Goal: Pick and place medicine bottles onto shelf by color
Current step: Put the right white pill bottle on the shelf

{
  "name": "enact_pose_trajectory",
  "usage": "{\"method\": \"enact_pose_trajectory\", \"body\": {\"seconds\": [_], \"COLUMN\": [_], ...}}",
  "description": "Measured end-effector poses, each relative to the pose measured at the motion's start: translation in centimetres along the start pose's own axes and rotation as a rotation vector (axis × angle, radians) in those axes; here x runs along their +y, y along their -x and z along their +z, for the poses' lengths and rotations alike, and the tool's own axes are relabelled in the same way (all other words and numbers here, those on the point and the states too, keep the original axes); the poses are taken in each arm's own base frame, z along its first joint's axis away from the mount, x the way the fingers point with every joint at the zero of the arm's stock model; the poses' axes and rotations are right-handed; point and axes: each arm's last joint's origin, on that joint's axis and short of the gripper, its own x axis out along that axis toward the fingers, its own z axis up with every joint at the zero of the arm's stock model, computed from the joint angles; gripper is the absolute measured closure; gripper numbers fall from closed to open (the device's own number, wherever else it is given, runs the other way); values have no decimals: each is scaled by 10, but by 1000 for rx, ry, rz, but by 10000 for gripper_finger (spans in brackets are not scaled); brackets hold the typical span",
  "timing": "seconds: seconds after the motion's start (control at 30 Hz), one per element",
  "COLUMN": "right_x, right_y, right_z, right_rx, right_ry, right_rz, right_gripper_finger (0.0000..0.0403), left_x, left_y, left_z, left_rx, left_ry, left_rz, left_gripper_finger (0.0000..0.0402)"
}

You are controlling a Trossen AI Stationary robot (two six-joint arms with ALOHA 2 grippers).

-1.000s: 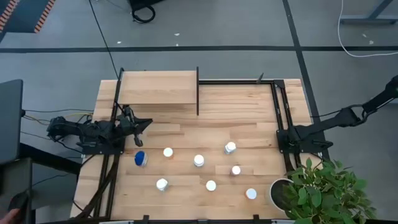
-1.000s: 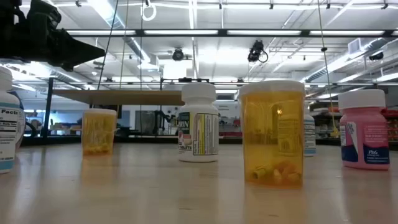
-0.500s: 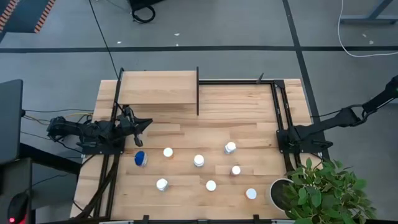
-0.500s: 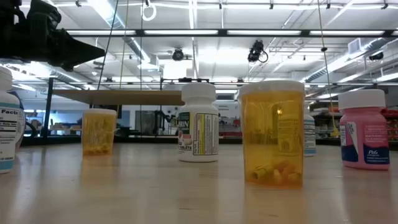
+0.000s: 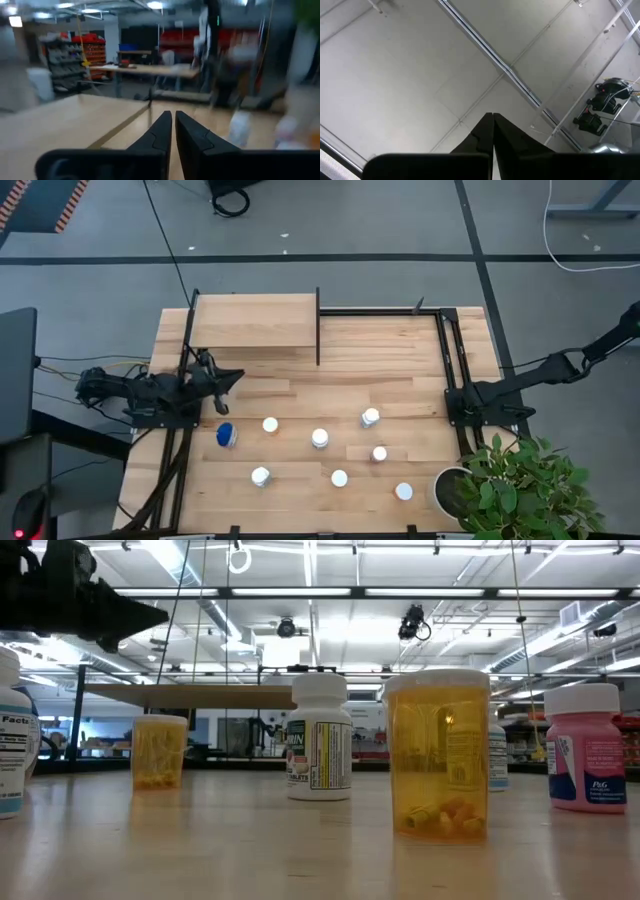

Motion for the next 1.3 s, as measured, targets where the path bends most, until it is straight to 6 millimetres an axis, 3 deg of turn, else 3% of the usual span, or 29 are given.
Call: {"method": "enact_pose_trajectory", "body": {"seconds": [0.13, 0.23, 0.37, 0.47, 0.63, 0.83, 0.97, 1.1, 1.2, 1.3], "right_x": [0, 0, 0, 0, 0, -2, -16, -46, -69, -87], "right_y": [0, 0, 0, 0, 0, -1, 2, 22, 43, 51], "right_z": [0, 0, 0, 0, 0, 1, -26, -71, -99, -129], "right_rx": [1, 0, 0, 0, 0, 19, 293, 793, 1119, 1220], "right_ry": [0, 0, 0, 0, 1, 302, 566, 834, 857, 762], "right_rz": [0, 0, 0, 0, 0, -6, -56, -129, -225, -338], "right_gripper_finger": [392, 392, 392, 392, 392, 392, 392, 392, 392, 392], "left_x": [3, 5, 3, 1, -16, -40, -52, -60, -62, -65], "left_y": [0, 2, 2, -3, -29, -65, -81, -93, -97, -101], "left_z": [14, 36, 72, 111, 171, 235, 274, 299, 315, 326], "left_rx": [-108, -167, -182, -180, 3, 98, 43, 6, -28, -50], "left_ry": [292, 443, 323, 239, 114, 104, 143, 167, 189, 204], "left_rz": [34, 33, -5, 6, 17, 26, 3, -1, -4, -6], "left_gripper_finger": [366, 370, 376, 378, 371, 367, 373, 376, 373, 369]}}
